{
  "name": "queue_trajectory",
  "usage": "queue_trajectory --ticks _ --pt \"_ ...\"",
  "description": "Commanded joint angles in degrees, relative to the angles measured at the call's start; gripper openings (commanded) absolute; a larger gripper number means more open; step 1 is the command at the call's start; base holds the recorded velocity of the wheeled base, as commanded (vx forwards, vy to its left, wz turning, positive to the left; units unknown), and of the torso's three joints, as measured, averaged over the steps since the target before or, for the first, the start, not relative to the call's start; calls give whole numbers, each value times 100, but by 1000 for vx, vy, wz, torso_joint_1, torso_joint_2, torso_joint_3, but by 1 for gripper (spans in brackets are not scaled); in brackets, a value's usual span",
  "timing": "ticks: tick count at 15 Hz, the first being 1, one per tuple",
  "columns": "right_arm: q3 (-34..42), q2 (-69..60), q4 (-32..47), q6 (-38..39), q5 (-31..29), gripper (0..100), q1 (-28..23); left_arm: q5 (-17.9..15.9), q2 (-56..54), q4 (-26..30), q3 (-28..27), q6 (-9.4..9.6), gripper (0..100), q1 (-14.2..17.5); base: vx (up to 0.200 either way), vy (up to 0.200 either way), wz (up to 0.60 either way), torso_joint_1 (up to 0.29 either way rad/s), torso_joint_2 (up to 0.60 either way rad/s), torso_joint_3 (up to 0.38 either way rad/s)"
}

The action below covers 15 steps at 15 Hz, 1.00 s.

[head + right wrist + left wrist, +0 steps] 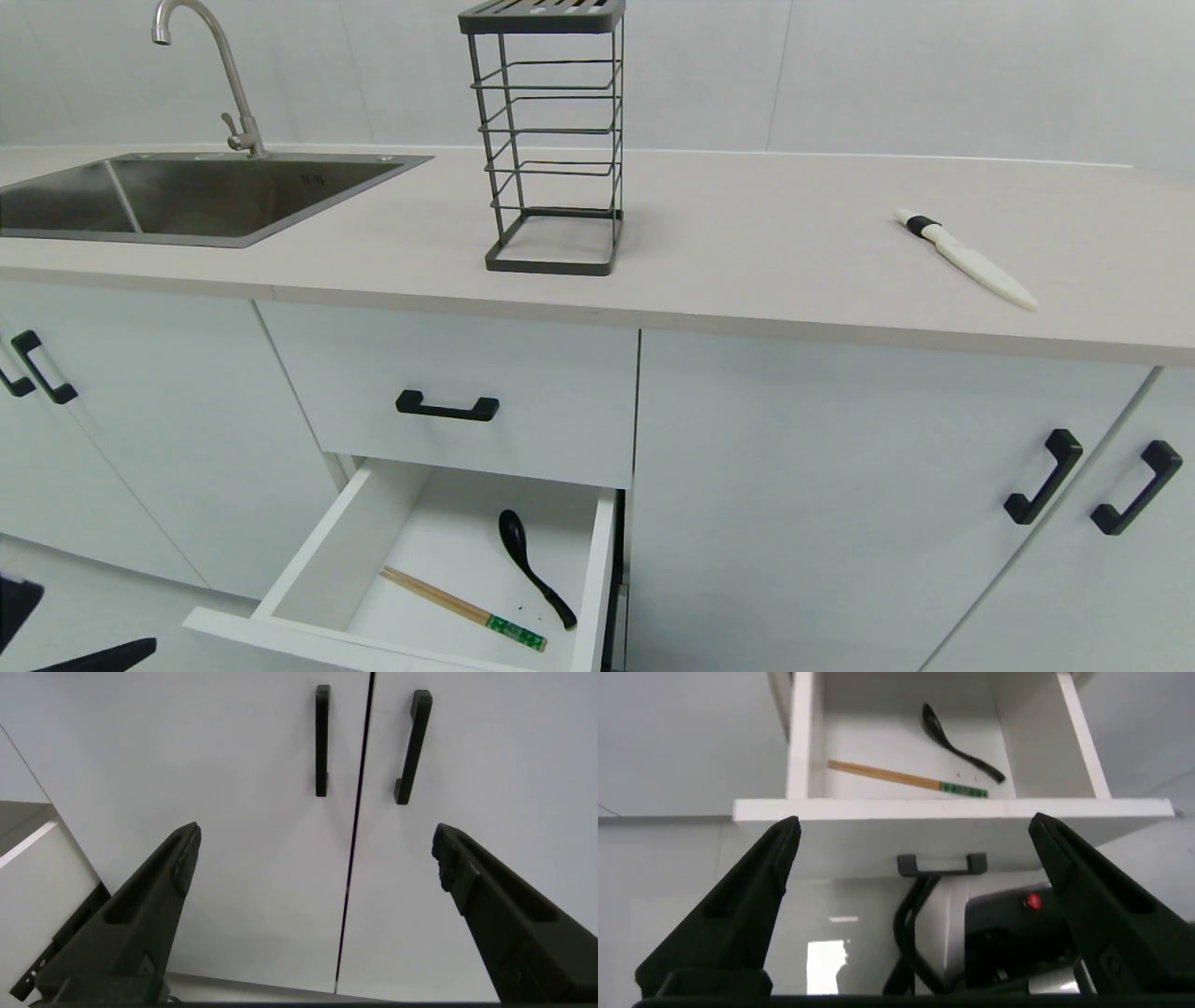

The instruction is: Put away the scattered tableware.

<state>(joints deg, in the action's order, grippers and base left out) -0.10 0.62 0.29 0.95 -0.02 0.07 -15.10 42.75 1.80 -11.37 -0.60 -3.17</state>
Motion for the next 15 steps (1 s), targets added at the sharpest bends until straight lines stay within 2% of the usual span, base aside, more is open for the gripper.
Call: queue_trajectory --ticks 1,4,5,6,13,14,15 --pt "1 26 6 2 2 100 1 -54 664 13 -14 -28 100 -272 0 0 0 0 0 0" --pt "1 26 6 2 2 100 1 -54 1200 118 21 -63 100 -773 0 0 0 0 0 0" --pt "1 26 -3 2 2 100 1 -54 1227 127 21 -63 100 -790 0 0 0 0 0 0" --pt "1 26 -3 2 2 100 1 -54 1455 294 21 -63 100 -993 0 0 0 0 0 0" --pt "1 26 -3 2 -6 100 1 16 2396 303 179 -2 100 -1028 0 0 0 0 0 0" --pt "1 26 6 2 2 100 1 60 2545 162 162 -11 100 -1028 0 0 0 0 0 0" --pt "1 26 -3 2 2 100 1 245 2677 4 188 -11 100 -1028 0 0 0 0 0 0"
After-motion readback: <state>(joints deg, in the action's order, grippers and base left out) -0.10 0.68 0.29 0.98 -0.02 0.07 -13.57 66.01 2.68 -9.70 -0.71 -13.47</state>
